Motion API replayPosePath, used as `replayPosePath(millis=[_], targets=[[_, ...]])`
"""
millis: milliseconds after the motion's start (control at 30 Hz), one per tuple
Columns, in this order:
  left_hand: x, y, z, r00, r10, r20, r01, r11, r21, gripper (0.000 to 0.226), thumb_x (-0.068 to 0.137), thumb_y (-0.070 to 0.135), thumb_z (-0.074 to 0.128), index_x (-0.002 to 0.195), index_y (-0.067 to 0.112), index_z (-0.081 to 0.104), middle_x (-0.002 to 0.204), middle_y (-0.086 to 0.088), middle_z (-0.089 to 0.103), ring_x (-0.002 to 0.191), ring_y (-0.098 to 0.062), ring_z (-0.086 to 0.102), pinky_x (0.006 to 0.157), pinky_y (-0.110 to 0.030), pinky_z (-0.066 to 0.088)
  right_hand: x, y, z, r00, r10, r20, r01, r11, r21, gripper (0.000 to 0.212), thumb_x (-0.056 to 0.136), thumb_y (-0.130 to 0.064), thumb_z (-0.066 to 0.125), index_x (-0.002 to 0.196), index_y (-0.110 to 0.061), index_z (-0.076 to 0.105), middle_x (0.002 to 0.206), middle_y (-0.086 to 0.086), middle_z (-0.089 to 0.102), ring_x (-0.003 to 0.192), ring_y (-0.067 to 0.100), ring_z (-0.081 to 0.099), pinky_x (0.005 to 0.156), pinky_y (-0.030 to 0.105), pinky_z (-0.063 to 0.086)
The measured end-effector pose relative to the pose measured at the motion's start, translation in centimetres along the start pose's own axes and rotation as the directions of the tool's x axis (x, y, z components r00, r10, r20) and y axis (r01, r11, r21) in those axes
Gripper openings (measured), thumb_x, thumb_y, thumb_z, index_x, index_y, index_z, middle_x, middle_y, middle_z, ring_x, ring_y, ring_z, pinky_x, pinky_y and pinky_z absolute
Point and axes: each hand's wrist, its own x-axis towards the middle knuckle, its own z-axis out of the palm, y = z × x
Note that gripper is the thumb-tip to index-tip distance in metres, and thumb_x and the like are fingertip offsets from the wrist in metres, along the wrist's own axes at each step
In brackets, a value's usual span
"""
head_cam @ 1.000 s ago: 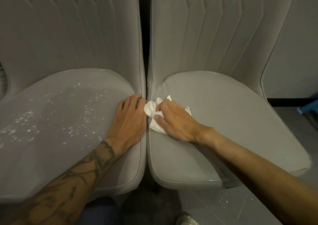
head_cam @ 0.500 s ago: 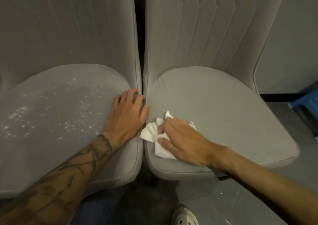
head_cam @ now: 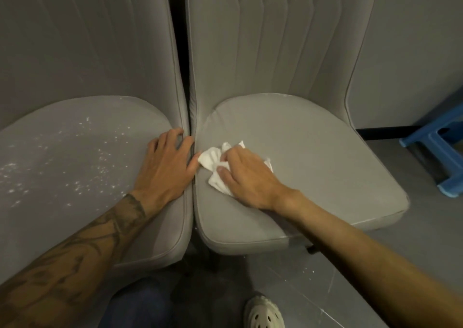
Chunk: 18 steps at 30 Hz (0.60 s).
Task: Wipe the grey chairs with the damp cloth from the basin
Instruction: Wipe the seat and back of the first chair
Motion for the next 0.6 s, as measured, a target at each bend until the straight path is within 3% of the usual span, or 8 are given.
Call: replayPosePath(millis=[67,200,333,400,533,600], targets=[[0.1,0.0,-0.1,1.000,0.012,0.012,-0.012,1.000,0.002,0.058,0.100,0.055,0.029,0.126,0.013,0.060,0.139,-0.017,0.049,0.124,-0.038,0.050,0.103,-0.050,0.040,0.1,-0.7,0.7,0.999,0.007,-0.042,-0.008,0.999,-0.036,0.029,0.106,-0.034,0.038,0.117,-0.011,0.050,0.113,0.011,0.052,0.102,0.028,0.049,0.094,0.041,0.037],[0.6,0.4,0.0,1.000,0.002,0.008,-0.002,1.000,-0.004,0.045,0.105,0.052,0.047,0.122,0.013,0.060,0.140,-0.016,0.048,0.123,-0.038,0.051,0.102,-0.050,0.041,-3.7,-0.5,1.2,0.987,-0.163,0.011,0.163,0.985,0.050,0.024,0.105,-0.042,0.037,0.114,-0.022,0.046,0.109,0.002,0.050,0.095,0.020,0.047,0.087,0.036,0.038],[0.0,1.1,0.5,0.999,-0.023,-0.026,0.022,1.000,-0.015,0.046,0.104,0.052,0.051,0.124,0.013,0.061,0.144,-0.015,0.049,0.128,-0.037,0.050,0.106,-0.050,0.040,-1.2,3.6,-0.4,0.993,0.115,-0.012,-0.115,0.990,-0.077,0.032,0.106,-0.040,0.034,0.120,-0.014,0.047,0.119,0.010,0.053,0.109,0.032,0.050,0.095,0.044,0.038],[-0.3,1.1,0.8,0.999,-0.040,-0.034,0.038,0.998,-0.044,0.047,0.104,0.052,0.051,0.128,0.013,0.060,0.145,-0.014,0.048,0.131,-0.036,0.049,0.109,-0.051,0.038,-0.7,3.8,-0.1,0.982,0.177,-0.063,-0.184,0.973,-0.139,0.034,0.106,-0.039,0.033,0.119,-0.011,0.048,0.119,0.012,0.053,0.110,0.033,0.049,0.094,0.046,0.039],[-0.2,1.0,0.7,0.998,-0.039,-0.050,0.036,0.998,-0.061,0.053,0.103,0.057,0.043,0.129,0.013,0.059,0.144,-0.013,0.048,0.129,-0.036,0.048,0.109,-0.051,0.037,-3.6,2.0,0.8,0.999,-0.027,-0.048,0.026,0.999,-0.026,0.029,0.105,-0.042,0.032,0.111,-0.018,0.047,0.105,0.004,0.051,0.093,0.023,0.049,0.084,0.041,0.041],[-0.3,0.9,0.6,0.998,-0.038,-0.052,0.035,0.997,-0.067,0.058,0.100,0.059,0.039,0.129,0.013,0.060,0.144,-0.014,0.048,0.129,-0.037,0.048,0.109,-0.051,0.038,-4.0,3.9,-0.4,1.000,0.007,-0.031,-0.007,1.000,-0.015,0.029,0.105,-0.043,0.033,0.114,-0.018,0.047,0.107,0.006,0.052,0.096,0.027,0.051,0.087,0.043,0.042]])
